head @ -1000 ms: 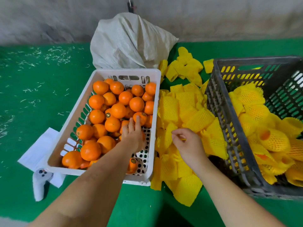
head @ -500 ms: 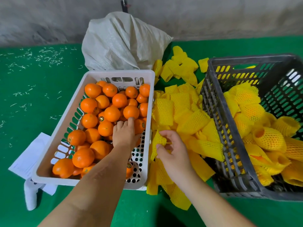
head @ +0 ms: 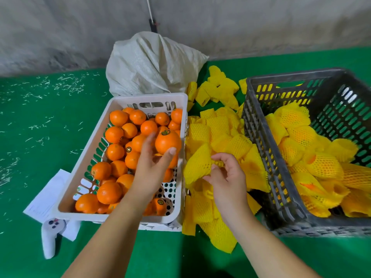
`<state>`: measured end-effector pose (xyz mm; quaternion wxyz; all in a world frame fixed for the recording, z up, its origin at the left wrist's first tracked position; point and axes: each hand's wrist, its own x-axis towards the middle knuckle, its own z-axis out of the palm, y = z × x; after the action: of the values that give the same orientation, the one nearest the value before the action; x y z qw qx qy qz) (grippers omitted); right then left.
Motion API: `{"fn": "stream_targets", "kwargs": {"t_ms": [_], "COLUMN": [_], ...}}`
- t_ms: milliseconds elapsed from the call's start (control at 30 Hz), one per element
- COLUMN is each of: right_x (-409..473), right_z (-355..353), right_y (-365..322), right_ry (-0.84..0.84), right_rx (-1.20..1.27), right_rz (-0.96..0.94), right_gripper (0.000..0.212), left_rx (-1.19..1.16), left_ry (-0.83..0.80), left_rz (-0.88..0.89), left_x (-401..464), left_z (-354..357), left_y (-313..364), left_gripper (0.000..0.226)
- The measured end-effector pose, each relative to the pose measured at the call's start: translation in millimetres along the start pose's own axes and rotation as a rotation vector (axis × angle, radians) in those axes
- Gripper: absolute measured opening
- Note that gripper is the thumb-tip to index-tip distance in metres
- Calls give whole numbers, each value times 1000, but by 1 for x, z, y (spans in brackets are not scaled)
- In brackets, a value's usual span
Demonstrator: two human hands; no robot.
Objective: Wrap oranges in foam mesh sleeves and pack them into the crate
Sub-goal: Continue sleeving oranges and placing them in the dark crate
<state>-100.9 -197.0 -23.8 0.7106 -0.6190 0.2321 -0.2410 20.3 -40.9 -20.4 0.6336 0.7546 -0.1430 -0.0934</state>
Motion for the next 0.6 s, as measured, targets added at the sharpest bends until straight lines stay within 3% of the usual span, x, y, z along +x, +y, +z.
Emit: {"fn": "stream_targets", "kwargs": {"t_ms": [167,200,267,333,433,600], "right_x": [-2,-3,-10,-19,-23,-10], "right_z": [-5,-7,-10,-11,-10,-13], "right_y": [-26,-29,-28,-24,-21,-21], "right_ry": [48,50,85,111,117,168], "right_rx": [87,59,-22,-54,-47,-6], "right_rz": [-92,-128,-224,-280,-217,-98], "right_gripper": [26,23,17,30,41,22], "left_rx": [-432,-502,-567,-605,-666,-664], "left_ry": [-158,-194,-224,-240,-312,-342], "left_rz": [-173,-203,-257,-295,-322,-295], "left_x": [-36,-40,-44,-44,-44,-45], "left_z": [46,50,52,48,46,48], "left_y": [17,17,17,15,15,13], "left_gripper": [52,59,96,118,117,123]}}
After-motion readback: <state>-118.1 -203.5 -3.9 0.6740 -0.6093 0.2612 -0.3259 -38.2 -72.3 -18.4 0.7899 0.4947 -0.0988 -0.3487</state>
